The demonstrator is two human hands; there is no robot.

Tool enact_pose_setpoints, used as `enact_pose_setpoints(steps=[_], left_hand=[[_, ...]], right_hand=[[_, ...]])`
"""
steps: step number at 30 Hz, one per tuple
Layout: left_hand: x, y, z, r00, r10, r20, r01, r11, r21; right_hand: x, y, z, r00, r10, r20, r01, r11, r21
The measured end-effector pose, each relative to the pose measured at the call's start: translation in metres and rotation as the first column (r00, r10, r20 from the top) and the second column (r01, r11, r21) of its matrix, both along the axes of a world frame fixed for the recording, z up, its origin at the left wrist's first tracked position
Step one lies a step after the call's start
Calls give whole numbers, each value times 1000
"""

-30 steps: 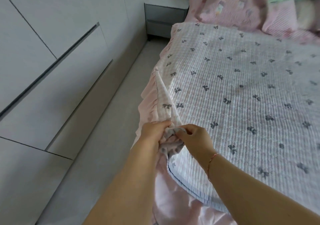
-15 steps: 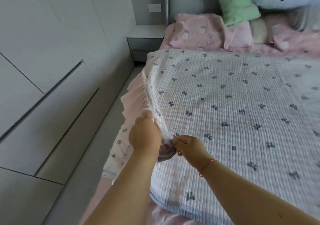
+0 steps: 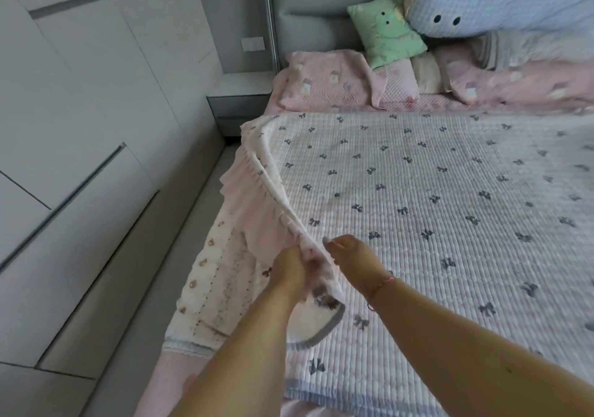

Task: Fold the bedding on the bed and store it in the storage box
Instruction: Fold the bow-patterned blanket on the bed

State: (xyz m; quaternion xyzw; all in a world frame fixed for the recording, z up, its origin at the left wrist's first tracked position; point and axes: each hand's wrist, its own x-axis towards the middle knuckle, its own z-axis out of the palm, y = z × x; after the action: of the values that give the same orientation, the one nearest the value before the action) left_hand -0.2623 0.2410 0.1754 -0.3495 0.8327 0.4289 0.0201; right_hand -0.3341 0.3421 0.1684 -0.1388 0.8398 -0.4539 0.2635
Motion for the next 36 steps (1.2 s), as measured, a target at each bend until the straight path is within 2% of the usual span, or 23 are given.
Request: enact_pose_setpoints(steps=[4, 6, 8, 11, 13, 16, 18, 24, 32, 36], left_hand=[[-8, 53, -1, 953, -295, -65, 285, 948, -139], [-13, 77, 1, 932, -360, -47, 347, 921, -177], [-19, 98, 5, 919, -392, -53, 380, 913, -149], [-29, 128, 0, 882, -470, -39, 463, 879, -115], [-37, 153, -8, 905, -425, -38, 422, 905, -59], [-45, 195, -15, 949, -296, -111, 302, 953, 35], [-55, 230, -19, 971, -190, -148, 204, 975, 91], [-84, 325, -28, 984, -57, -166, 82, 986, 143], [-103, 428, -33, 981, -92, -169, 127, 969, 211], [-105, 474, -39, 976, -140, -164, 174, 961, 217]], right_hand=[[-25, 11, 9, 999, -25, 29, 20, 987, 161], [-34, 22, 13, 995, -55, 79, 37, 977, 209], [-47, 40, 13, 996, -44, 78, 22, 964, 266], [-72, 78, 10, 975, -187, 118, 147, 947, 287], [-93, 109, 6, 941, -261, 218, 207, 948, 242], [-116, 157, -7, 842, -312, 440, 325, 945, 48], [-132, 193, -9, 787, -288, 546, 365, 930, -34], [-172, 295, -4, 743, -256, 618, 399, 911, -103], [-187, 403, -15, 764, -306, 568, 399, 916, -44], [-184, 456, -14, 722, -364, 588, 480, 876, -48]])
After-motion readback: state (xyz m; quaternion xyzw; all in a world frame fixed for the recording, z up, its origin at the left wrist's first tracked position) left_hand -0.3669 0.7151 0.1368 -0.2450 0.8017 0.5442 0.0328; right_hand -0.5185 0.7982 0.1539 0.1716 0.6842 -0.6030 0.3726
